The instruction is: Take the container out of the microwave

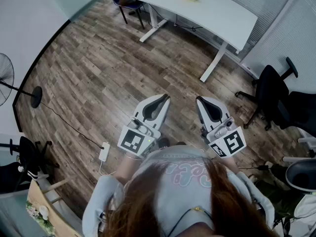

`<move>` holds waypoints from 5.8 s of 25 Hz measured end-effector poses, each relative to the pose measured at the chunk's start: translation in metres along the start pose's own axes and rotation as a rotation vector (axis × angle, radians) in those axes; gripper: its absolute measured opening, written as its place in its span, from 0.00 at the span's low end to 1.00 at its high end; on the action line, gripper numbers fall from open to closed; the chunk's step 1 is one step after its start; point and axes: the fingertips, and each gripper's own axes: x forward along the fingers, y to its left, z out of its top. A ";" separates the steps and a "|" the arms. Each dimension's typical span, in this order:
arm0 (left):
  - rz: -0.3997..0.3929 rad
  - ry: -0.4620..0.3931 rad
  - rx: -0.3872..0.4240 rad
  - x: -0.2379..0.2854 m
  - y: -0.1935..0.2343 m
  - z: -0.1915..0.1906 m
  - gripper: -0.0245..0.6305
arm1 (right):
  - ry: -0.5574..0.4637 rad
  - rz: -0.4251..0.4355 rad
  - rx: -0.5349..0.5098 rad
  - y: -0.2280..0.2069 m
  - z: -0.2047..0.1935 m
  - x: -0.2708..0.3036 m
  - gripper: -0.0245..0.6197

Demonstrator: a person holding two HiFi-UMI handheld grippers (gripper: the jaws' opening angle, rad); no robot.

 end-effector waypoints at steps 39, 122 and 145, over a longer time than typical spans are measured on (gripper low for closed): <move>0.084 -0.045 0.008 -0.020 0.014 0.008 0.40 | -0.041 -0.081 0.029 -0.004 0.001 0.009 0.47; 0.113 -0.034 0.015 0.172 0.223 -0.020 0.48 | -0.006 -0.049 0.062 -0.198 -0.063 0.217 0.49; 0.177 -0.035 -0.027 0.226 0.250 -0.030 0.47 | -0.022 -0.007 0.106 -0.261 -0.069 0.244 0.49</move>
